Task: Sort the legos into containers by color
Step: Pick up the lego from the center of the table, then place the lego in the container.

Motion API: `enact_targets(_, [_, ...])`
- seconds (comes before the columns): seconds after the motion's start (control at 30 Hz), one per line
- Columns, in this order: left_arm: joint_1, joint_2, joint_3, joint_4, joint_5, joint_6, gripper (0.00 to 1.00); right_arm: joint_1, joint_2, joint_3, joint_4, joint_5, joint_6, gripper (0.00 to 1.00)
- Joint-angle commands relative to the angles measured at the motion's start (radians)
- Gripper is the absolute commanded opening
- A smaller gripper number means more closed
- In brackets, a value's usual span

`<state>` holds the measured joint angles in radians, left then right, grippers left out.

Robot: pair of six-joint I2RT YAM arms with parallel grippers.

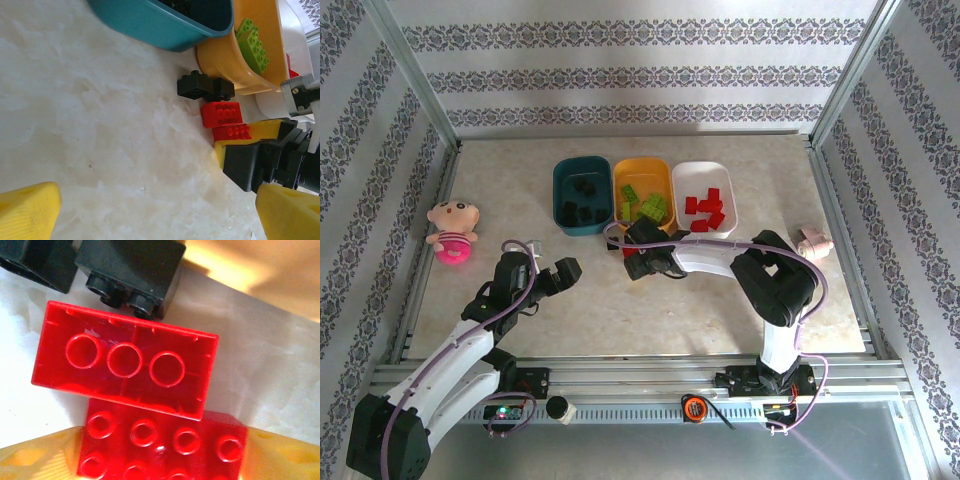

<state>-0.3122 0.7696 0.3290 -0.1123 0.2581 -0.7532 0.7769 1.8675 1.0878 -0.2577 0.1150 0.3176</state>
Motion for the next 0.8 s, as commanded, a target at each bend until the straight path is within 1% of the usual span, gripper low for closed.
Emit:
enact_targets(0.0, [0.0,0.0,-0.012,0.0,-0.003,0.001,1.0,0.01,-0.012,-0.017,0.007,-0.025,0.003,0.67])
enact_targets(0.1, [0.0,0.001,-0.01,0.0,-0.002,0.001,1.0,0.01,-0.071,-0.069,0.035,-0.048,0.01,0.57])
enact_targets(0.17, [0.001,0.0,-0.009,0.0,0.002,0.003,1.0,0.01,-0.119,-0.098,0.04,-0.058,0.017,0.53])
enact_targets(0.3, [0.0,0.002,-0.008,0.01,0.0,0.001,1.0,0.005,-0.251,-0.155,0.041,-0.055,0.029,0.5])
enact_targets(0.43, [0.0,0.007,-0.01,0.021,0.0,-0.002,1.0,-0.036,-0.362,-0.178,0.03,-0.049,0.041,0.5])
enact_targets(0.6, [0.0,0.019,-0.012,0.031,0.009,-0.005,1.0,-0.164,-0.425,-0.177,0.032,-0.02,0.058,0.49])
enact_targets(0.7, [0.0,0.018,-0.007,0.024,0.013,-0.003,1.0,-0.267,-0.414,-0.138,0.033,0.02,0.073,0.49])
enact_targets(0.77, [0.001,0.018,-0.003,0.021,0.015,-0.001,1.0,-0.331,-0.375,-0.094,0.017,0.024,0.085,0.49])
